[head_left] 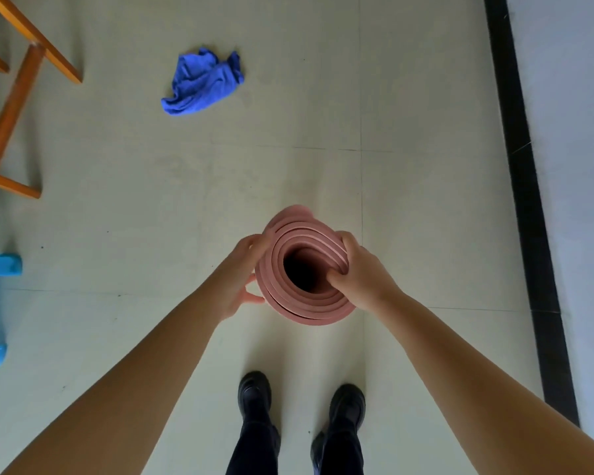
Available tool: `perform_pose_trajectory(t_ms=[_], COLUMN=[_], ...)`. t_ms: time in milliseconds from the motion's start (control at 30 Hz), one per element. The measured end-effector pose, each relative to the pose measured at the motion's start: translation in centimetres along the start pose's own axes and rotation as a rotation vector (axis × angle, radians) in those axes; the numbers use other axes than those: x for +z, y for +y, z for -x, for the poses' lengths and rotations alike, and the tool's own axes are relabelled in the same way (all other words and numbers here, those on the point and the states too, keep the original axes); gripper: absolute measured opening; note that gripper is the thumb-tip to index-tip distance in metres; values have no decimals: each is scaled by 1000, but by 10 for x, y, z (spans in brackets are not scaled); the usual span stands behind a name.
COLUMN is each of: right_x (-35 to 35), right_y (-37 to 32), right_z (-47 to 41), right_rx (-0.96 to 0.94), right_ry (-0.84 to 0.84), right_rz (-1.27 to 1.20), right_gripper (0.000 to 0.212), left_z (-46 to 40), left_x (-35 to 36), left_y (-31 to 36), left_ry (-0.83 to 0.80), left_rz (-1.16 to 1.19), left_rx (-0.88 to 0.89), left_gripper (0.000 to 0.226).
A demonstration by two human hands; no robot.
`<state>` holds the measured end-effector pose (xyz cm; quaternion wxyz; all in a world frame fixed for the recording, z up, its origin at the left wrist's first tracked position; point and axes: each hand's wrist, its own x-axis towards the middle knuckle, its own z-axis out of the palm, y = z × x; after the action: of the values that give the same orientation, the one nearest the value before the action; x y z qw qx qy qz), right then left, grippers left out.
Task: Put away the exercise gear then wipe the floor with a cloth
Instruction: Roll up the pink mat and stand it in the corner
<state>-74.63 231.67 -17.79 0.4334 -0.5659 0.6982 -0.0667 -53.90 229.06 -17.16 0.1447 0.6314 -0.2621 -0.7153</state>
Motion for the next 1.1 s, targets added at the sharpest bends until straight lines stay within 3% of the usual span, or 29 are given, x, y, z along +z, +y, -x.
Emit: perform_pose_trajectory(t_ms=[100,200,300,400,533,833,1100], right_x=[5,13,14,8,-8,17,62], right_y=[1,0,5,14,21,48,39], right_z=[14,32,59,100,154,281,414], right_rx=[-21,92,323,336,336,546,754], right_ry=[-44,41,80,64,86,256,500], right_rz=[10,-38,-287,-321,-303,-424,-639], right_gripper=[57,64,61,37,36,37,35], left_z=[8,19,36,66,113,175,239], left_x=[13,29,44,59,84,125,161], left_y=[2,-3,-12,-27,-41,-92,-112], left_ry=[48,151,161,125,77,-195,-542], left_rz=[-377,-641,-692,-720,-725,-878,-1279], left_rx=[143,248,258,255,279,322,357], left_gripper=[75,64,59,59,58,52,54])
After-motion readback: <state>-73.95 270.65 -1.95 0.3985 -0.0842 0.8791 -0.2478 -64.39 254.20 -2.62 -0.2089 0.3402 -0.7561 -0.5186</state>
